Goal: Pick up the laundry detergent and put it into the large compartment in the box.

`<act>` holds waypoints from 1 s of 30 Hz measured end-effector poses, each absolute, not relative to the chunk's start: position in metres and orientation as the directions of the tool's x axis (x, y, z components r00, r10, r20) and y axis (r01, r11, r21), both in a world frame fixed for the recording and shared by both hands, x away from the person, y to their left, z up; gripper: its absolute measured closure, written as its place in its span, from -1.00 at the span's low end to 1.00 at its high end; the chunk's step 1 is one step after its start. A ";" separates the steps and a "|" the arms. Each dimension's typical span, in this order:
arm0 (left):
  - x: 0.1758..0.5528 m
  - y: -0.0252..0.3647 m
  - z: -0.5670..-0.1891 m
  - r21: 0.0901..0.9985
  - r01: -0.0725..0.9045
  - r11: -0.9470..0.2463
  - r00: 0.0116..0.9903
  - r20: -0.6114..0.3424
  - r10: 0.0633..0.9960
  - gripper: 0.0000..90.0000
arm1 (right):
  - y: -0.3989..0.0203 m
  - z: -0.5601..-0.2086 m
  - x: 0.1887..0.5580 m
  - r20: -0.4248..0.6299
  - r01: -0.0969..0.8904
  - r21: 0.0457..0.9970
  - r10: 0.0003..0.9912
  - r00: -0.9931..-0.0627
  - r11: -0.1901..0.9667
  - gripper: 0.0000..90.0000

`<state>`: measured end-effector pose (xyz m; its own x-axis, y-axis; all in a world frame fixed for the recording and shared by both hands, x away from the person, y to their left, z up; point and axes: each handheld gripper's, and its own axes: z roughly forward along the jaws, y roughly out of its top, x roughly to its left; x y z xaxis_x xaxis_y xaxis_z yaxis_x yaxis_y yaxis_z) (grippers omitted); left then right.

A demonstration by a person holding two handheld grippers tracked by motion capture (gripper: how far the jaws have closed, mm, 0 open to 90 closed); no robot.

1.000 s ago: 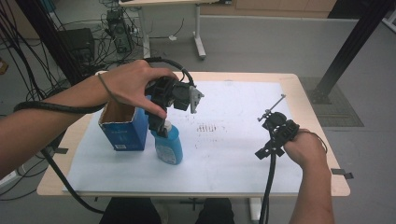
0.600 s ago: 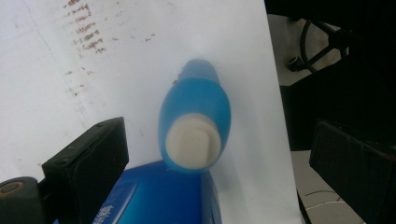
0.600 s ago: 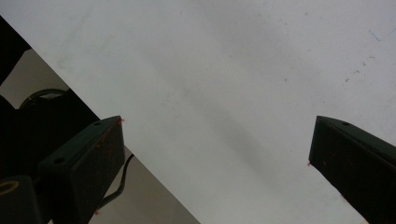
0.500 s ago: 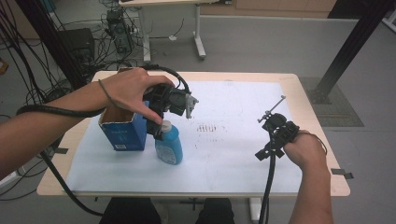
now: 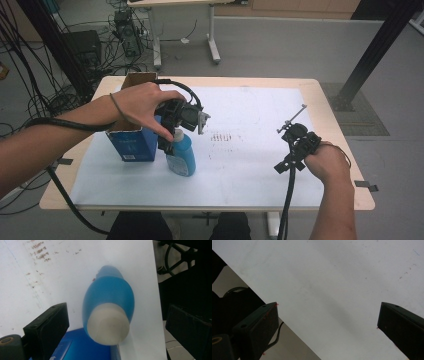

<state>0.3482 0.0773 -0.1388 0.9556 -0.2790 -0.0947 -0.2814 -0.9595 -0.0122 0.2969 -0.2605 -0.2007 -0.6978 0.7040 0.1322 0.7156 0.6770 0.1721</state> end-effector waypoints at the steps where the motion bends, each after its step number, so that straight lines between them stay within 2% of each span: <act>1: 0.348 0.078 -0.141 -0.012 -0.281 -0.960 0.956 -0.091 -0.278 -0.88 | -0.261 -0.201 0.297 0.131 0.714 0.174 0.702 -0.700 0.679 -0.92; 16: 0.350 0.081 -0.166 -0.008 -0.285 -0.959 0.954 -0.095 -0.283 -0.88 | -0.259 -0.206 0.301 0.139 0.717 0.163 0.704 -0.697 0.678 -0.91; 30: 0.351 0.085 -0.172 0.015 -0.281 -0.959 0.955 -0.088 -0.282 -0.88 | -0.255 -0.210 0.305 0.141 0.716 0.150 0.702 -0.698 0.682 -0.92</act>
<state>0.3505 0.0853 -0.1718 0.9555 -0.2816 -0.0883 -0.2814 -0.9595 0.0153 0.3050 -0.2548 -0.2099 -0.6980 0.7022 0.1408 0.7161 0.6818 0.1496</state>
